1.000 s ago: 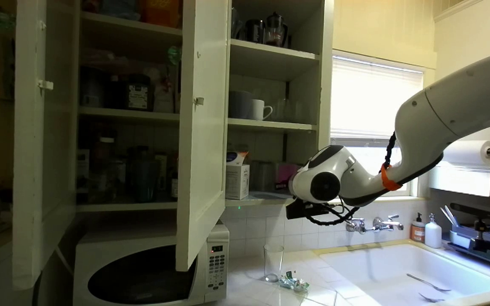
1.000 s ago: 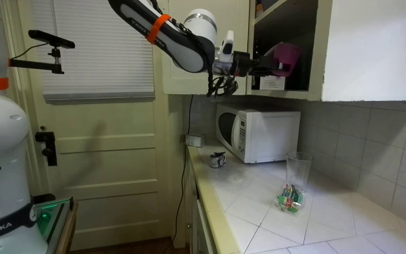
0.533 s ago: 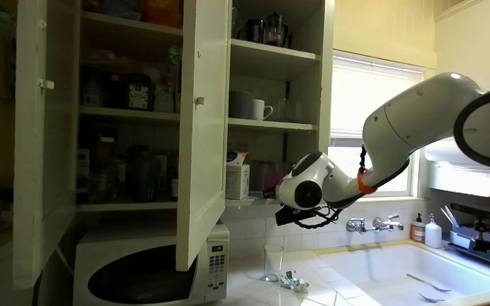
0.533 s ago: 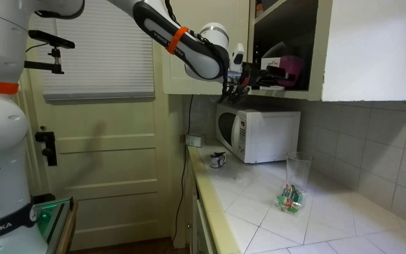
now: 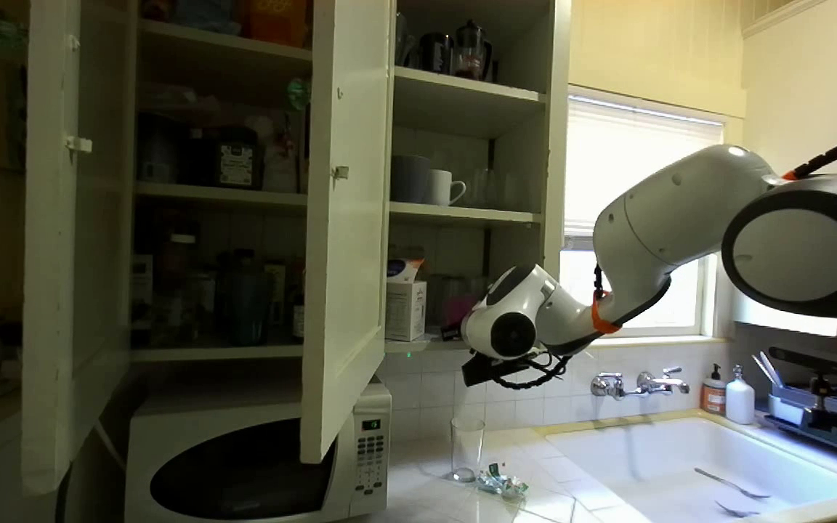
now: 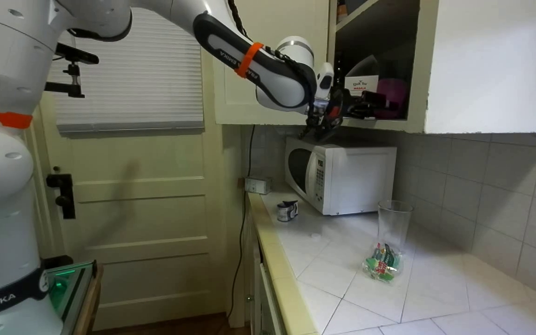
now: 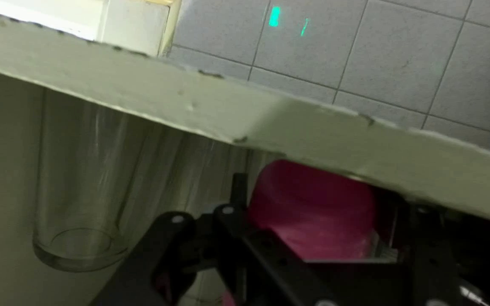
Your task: Put the red cup in the cupboard
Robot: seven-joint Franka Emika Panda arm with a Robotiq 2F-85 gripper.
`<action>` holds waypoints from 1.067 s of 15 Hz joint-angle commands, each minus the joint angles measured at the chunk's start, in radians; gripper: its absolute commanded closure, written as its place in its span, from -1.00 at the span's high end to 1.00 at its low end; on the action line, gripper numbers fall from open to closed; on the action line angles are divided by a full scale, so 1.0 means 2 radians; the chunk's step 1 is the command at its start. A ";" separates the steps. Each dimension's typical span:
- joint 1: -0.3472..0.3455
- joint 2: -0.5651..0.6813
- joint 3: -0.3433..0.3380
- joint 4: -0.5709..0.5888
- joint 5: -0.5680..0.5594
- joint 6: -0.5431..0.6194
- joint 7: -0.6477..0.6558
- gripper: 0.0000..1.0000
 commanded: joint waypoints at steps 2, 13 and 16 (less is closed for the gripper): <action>-0.019 0.038 0.007 0.047 0.023 0.034 0.010 -0.13; -0.010 0.037 0.017 0.022 0.031 0.007 0.032 1.00; -0.004 0.018 0.017 -0.001 0.017 0.003 0.055 1.00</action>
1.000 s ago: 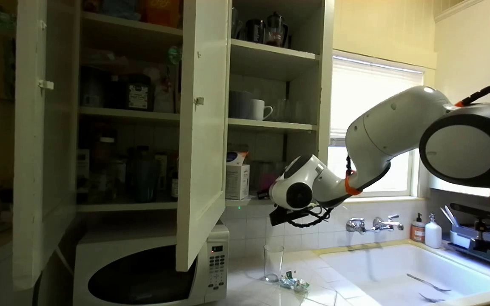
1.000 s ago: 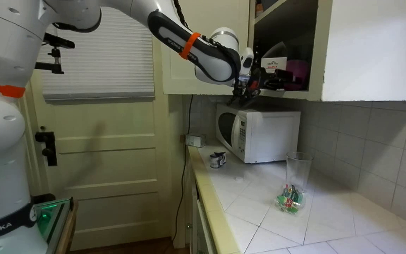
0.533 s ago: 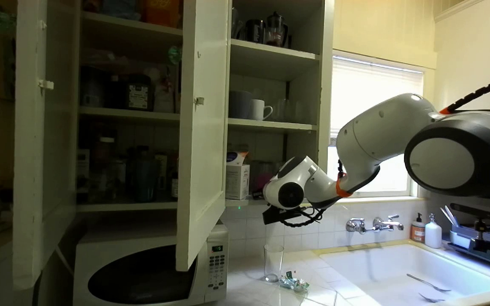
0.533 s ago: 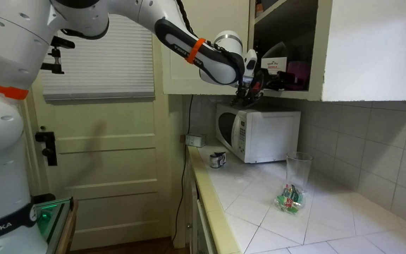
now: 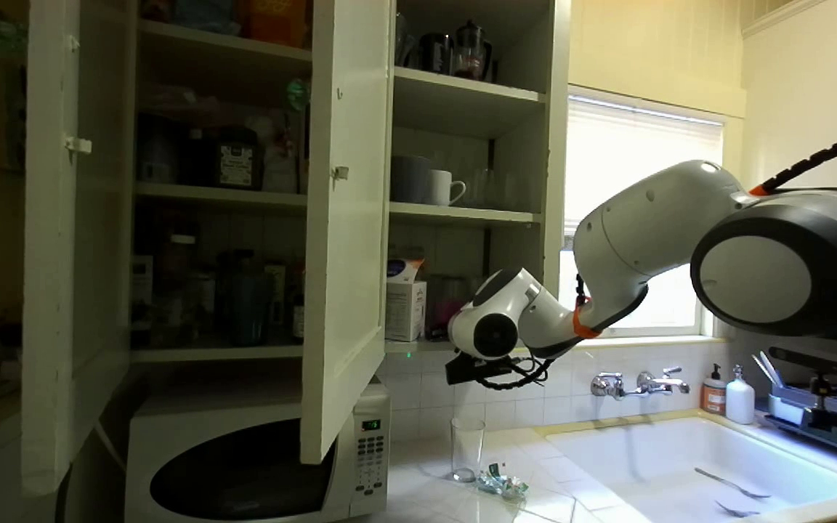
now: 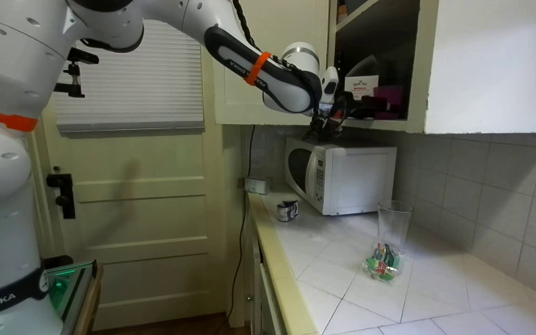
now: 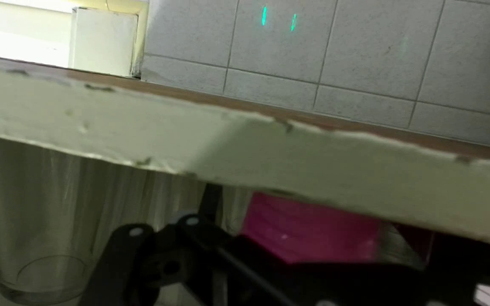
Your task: Put the red cup in the cupboard
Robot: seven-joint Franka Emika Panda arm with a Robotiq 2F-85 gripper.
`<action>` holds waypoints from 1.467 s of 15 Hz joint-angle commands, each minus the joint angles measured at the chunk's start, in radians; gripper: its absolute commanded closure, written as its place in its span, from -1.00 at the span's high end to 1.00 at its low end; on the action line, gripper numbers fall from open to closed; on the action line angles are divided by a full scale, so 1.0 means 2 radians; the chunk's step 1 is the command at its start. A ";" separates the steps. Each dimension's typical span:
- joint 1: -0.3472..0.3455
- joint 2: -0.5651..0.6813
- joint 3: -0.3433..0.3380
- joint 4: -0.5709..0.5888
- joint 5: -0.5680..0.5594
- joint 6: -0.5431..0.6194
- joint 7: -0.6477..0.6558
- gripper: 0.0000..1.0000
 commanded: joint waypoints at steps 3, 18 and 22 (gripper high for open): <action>0.020 -0.058 0.004 -0.084 -0.048 -0.008 0.063 1.00; 0.027 -0.290 0.041 -0.206 -0.196 0.215 -0.054 1.00; -0.071 -0.259 0.047 -0.172 -0.129 0.366 -0.067 1.00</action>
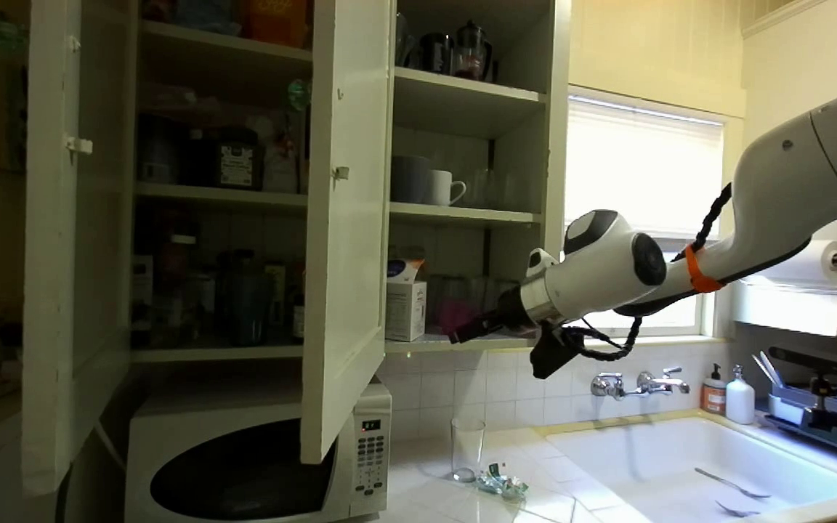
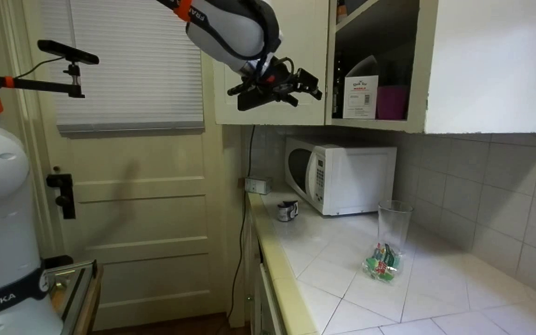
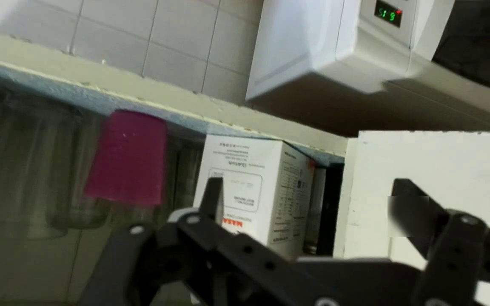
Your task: Put the red cup in the cupboard
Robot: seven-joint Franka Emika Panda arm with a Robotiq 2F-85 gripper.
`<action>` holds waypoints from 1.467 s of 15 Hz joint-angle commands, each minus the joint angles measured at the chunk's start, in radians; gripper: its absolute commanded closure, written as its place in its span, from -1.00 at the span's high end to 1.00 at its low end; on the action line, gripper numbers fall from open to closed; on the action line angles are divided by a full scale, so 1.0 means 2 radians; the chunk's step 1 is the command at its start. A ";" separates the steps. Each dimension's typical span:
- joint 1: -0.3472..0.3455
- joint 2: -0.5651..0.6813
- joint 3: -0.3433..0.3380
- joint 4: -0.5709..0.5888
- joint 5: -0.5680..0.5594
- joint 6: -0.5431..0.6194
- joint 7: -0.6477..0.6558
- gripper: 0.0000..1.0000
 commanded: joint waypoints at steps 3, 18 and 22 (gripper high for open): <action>-0.123 0.029 0.037 0.034 0.027 0.148 0.076 1.00; -0.183 0.154 0.003 0.125 0.397 0.242 0.067 1.00; -0.197 0.213 0.009 0.174 0.441 0.300 0.137 1.00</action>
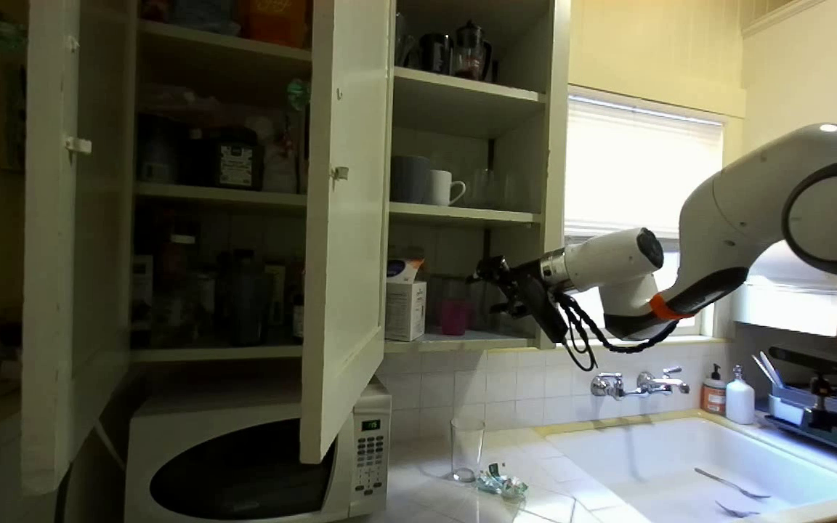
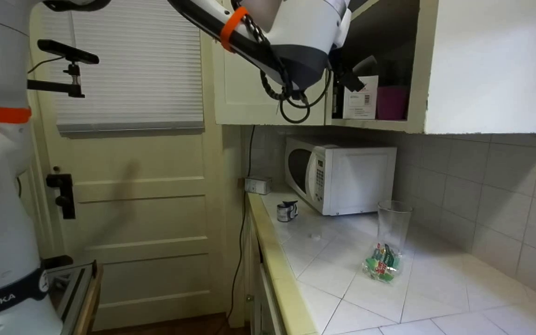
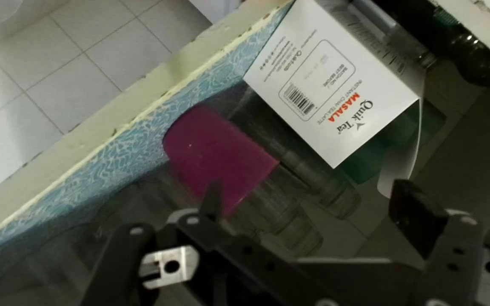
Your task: Put the red cup in the cupboard
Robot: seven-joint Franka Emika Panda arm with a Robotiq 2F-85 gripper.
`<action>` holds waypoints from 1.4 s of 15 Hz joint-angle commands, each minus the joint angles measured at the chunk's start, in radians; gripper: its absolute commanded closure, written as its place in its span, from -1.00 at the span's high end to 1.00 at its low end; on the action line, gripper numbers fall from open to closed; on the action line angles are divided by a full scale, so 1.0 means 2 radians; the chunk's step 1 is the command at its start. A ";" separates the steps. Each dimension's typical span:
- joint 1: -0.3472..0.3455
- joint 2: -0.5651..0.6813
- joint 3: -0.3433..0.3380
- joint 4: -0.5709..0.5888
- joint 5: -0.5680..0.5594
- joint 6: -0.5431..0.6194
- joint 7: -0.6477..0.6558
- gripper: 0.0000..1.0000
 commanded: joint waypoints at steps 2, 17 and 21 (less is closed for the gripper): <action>-0.018 0.068 0.003 0.078 -0.010 0.111 0.117 1.00; -0.083 0.053 0.086 0.036 -0.013 0.192 0.265 1.00; -0.120 0.065 0.122 0.035 0.018 0.204 0.264 1.00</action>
